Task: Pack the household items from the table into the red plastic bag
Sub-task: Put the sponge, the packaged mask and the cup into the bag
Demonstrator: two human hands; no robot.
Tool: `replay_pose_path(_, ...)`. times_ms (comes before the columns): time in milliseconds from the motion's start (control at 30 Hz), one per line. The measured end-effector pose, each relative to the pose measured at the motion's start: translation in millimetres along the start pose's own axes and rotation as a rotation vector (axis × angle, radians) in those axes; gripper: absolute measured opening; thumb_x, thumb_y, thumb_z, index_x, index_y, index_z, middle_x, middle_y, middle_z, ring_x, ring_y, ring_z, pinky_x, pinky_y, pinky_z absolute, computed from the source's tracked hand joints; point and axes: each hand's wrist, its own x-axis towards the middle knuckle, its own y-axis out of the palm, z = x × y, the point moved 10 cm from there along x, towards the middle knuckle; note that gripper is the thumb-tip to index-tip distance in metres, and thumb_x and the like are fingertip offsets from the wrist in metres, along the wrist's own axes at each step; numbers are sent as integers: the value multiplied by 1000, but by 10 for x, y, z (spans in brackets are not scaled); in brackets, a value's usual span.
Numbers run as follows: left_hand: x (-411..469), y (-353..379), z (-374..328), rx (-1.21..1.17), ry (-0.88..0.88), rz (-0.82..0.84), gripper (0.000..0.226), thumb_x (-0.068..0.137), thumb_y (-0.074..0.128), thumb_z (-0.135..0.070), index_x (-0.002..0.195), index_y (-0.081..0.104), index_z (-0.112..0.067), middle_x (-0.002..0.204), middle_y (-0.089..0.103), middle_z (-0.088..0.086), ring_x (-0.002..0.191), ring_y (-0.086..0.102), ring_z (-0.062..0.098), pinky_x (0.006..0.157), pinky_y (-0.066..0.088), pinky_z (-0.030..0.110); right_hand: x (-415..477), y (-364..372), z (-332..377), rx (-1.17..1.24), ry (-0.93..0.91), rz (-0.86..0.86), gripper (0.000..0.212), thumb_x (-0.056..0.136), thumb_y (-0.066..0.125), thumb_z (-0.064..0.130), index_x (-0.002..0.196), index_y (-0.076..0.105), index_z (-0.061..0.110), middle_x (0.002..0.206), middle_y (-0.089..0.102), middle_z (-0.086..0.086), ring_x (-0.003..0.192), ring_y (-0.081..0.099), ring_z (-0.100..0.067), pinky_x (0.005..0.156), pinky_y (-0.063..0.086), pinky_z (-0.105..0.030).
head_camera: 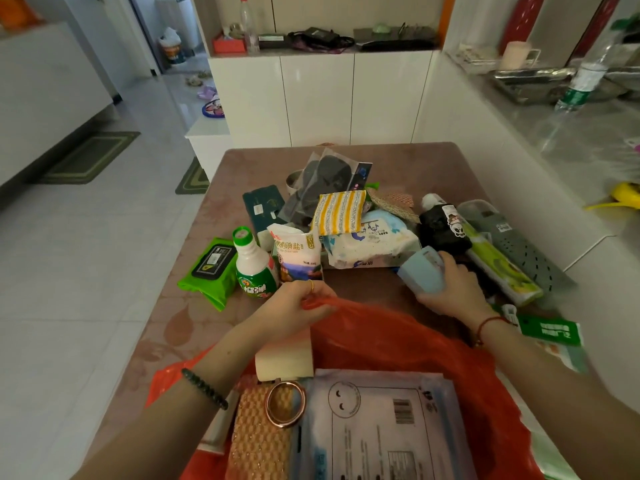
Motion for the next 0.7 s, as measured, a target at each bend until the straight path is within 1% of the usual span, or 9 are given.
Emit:
replay_pose_path(100,7,-5,15,-7,-5,-5,10,88,60,-24,96,64,-24,90,66,-10,88,63,6,81,49,21,-561,-476,319,525,-235,-146,92,59,84,29,135,33,34,124,51,13,106,52,-9,80,53,-33)
replay_pose_path(133,9,-11,24,-12,-10,-5,10,87,60,-24,97,64,-24,91,67,-8,90,64,8,82,50,23,-836,-602,437,659,-313,-111,91,57,85,27,130,34,46,119,49,28,103,53,-2,76,54,-26)
replay_pose_path(200,5,-27,61,-26,-32,4,15,87,60,-26,99,65,-19,97,69,-1,93,64,12,84,51,26,-1416,-625,718,773,-473,133,95,49,87,31,120,33,65,115,46,41,106,53,7,72,53,-14)
replay_pose_path(267,-7,-68,82,-17,-36,19,20,87,60,-28,102,66,-16,99,69,1,92,64,10,83,51,24,-1884,-283,928,623,-568,469,97,51,87,34,119,29,71,122,42,43,114,46,13,84,47,-8)
replay_pose_path(333,-32,-123,64,-10,-22,29,14,87,60,-28,96,66,-19,91,68,-6,84,63,-1,72,51,12,-2070,165,975,333,-619,591,93,59,81,40,128,23,64,128,39,37,119,40,10,97,42,-16)
replay_pose_path(433,-51,-168,3,-69,-7,21,6,89,58,-22,86,63,-23,67,64,-18,62,60,-9,55,45,7,-1817,638,1011,-12,-623,434,92,66,71,44,140,17,46,138,35,19,121,32,-3,104,37,-33)
replay_pose_path(500,-56,-160,-35,-108,6,13,17,91,55,-19,76,61,-25,54,61,-18,49,55,-6,50,42,8,-1593,749,1072,-186,-625,275,90,71,67,44,143,15,40,143,32,8,127,30,-14,106,33,-38)
replay_pose_path(600,-48,-126,-49,-114,17,21,23,93,51,-21,71,61,-22,57,56,-10,49,49,-3,53,40,11,-1374,796,1120,-299,-610,90,87,76,65,37,145,12,36,150,25,-1,137,23,-25,112,20,-42)
replay_pose_path(700,-42,-85,-57,-107,28,23,24,93,50,-20,74,61,-31,57,57,-13,51,49,-6,54,38,8,-1344,915,1037,-390,-517,100,87,86,57,32,147,-6,34,159,2,-8,146,1,-31,116,-2,-44)
